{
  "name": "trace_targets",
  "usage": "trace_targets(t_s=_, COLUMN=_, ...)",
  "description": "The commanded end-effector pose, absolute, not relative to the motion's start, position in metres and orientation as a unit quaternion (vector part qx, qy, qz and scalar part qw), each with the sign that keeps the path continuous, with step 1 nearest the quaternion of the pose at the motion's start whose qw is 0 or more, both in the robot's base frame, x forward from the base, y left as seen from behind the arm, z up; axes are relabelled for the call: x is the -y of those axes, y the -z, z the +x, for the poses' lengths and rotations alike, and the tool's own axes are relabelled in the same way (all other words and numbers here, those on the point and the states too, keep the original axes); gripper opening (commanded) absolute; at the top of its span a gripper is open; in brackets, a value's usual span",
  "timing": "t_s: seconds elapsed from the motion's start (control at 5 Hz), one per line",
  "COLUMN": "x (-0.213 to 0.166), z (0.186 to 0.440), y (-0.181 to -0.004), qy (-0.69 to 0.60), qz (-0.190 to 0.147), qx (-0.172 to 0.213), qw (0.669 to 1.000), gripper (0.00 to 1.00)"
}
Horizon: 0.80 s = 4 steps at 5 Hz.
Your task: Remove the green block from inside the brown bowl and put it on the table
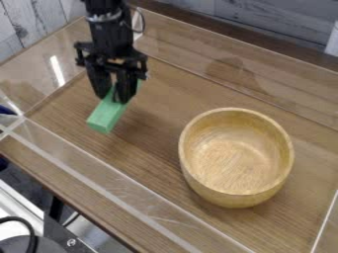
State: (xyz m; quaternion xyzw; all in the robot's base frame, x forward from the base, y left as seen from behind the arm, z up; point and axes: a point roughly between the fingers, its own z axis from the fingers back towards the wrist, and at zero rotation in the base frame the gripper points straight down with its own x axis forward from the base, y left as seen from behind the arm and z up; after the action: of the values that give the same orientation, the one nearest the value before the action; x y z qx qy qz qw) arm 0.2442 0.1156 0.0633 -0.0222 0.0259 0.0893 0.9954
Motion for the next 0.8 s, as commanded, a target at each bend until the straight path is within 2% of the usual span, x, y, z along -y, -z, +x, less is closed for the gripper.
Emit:
trace_targets(t_s=0.0, x=-0.118, z=0.248, y=-0.059, qy=-0.086, qz=-0.01, qx=-0.014, qw=0.996, gripper=0.0)
trace_targets(t_s=0.2, x=-0.119, z=0.249, y=-0.051, qy=-0.086, qz=-0.007, qx=-0.016, qw=0.996, gripper=0.0)
trace_targets(t_s=0.6, x=-0.121, z=0.249, y=-0.045, qy=-0.088, qz=-0.006, qx=-0.018, qw=0.996, gripper=0.0)
